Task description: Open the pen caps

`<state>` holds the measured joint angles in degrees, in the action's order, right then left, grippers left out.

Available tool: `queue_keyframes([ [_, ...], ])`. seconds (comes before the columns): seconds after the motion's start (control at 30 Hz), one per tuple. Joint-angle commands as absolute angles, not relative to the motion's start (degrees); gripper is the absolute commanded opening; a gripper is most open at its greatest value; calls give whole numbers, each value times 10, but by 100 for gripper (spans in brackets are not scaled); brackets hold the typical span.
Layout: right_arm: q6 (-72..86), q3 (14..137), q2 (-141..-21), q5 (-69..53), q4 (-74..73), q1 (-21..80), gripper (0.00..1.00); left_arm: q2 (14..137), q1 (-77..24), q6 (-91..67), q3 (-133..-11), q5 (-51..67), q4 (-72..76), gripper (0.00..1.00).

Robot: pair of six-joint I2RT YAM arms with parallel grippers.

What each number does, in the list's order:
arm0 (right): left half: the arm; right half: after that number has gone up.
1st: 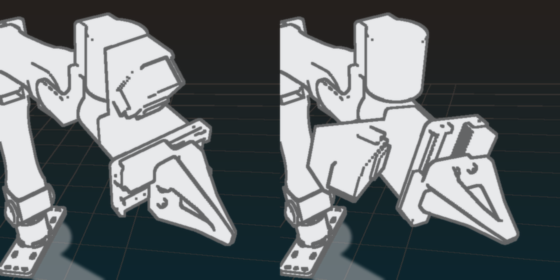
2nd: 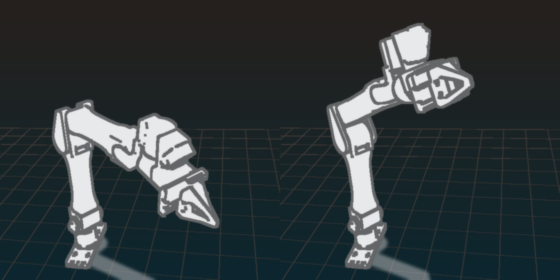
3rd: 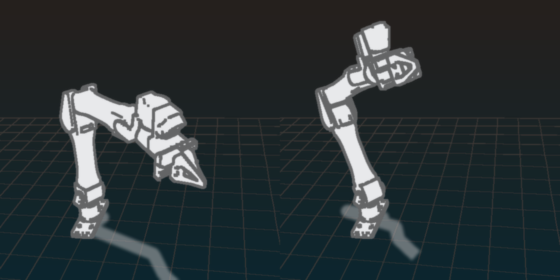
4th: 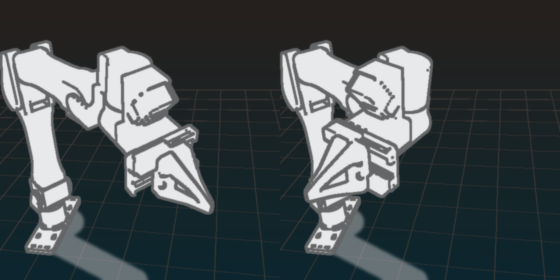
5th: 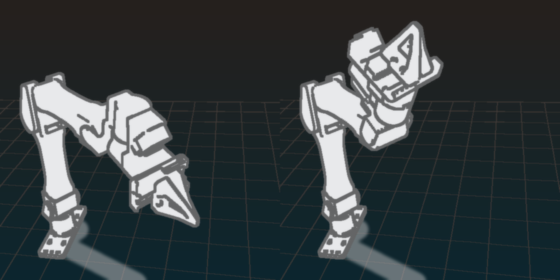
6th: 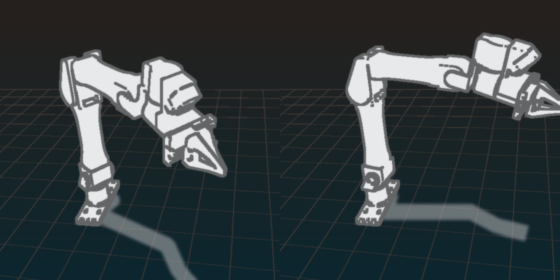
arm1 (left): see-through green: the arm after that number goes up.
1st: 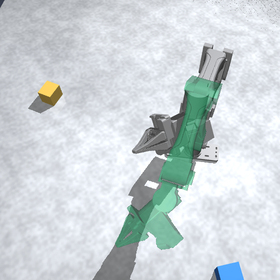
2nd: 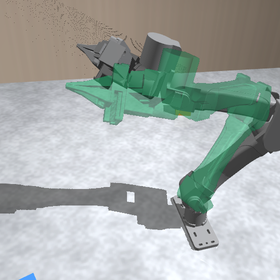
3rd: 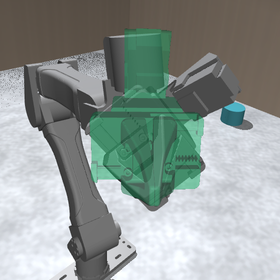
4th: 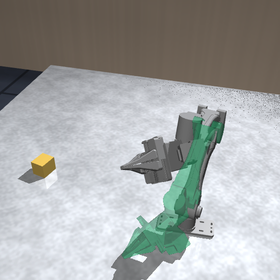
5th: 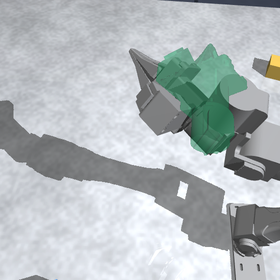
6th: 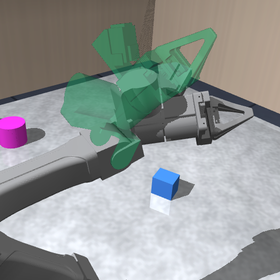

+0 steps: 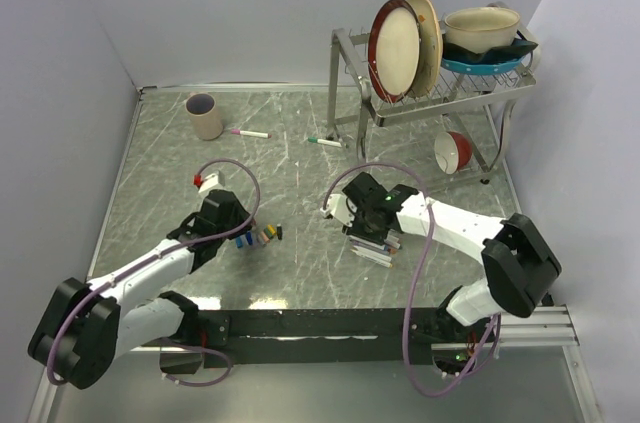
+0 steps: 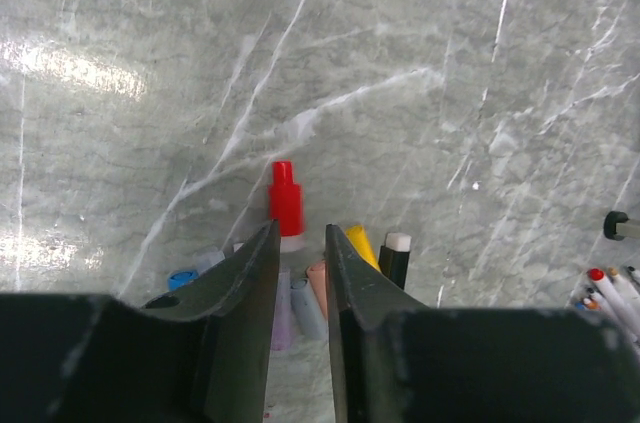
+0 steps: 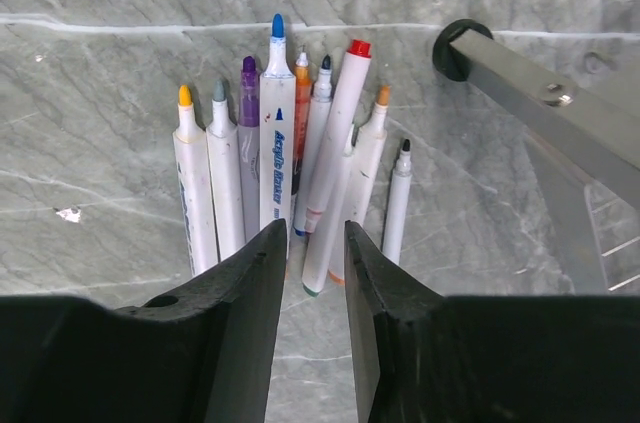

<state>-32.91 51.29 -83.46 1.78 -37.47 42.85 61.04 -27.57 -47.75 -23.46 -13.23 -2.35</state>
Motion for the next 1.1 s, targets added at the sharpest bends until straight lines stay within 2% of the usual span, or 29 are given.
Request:
queue_keyframes([
  [0.0,-336,511,-802,4,-370,423,38,620,-272,-482,-254,-123,-7,34],
  [0.13,-337,510,-781,2,-369,422,38,619,-272,-483,-264,-129,-18,40],
  [0.3,-338,510,-746,-19,-364,421,41,640,-263,-462,-323,-135,-25,64],
  [0.33,-338,509,-732,-20,-361,420,45,653,-258,-458,-338,-125,-26,68],
  [0.37,-337,505,-725,-24,-359,421,46,667,-251,-454,-371,-120,-26,76],
  [0.47,-337,502,-699,-34,-352,420,51,739,-221,-467,-443,-87,-23,87],
  [0.53,-337,502,-686,-40,-351,421,53,809,-201,-483,-493,-86,-55,88],
  [0.67,-339,499,-674,-44,-350,421,54,943,-193,-562,-703,-170,-207,88],
  [0.8,-343,498,-666,-44,-351,425,54,1095,-193,-599,-879,-223,-342,83],
  [0.9,-341,497,-657,-45,-349,425,55,1197,-190,-654,-1030,-288,-486,68],
  [0.93,-342,495,-655,-43,-349,426,54,1221,-188,-669,-1104,-302,-517,57],
  [0.97,-341,495,-653,-41,-347,426,55,1243,-187,-668,-1133,-308,-561,56],
  [1.07,-340,493,-651,-33,-345,428,55,1291,-183,-650,-1183,-302,-565,56],
])
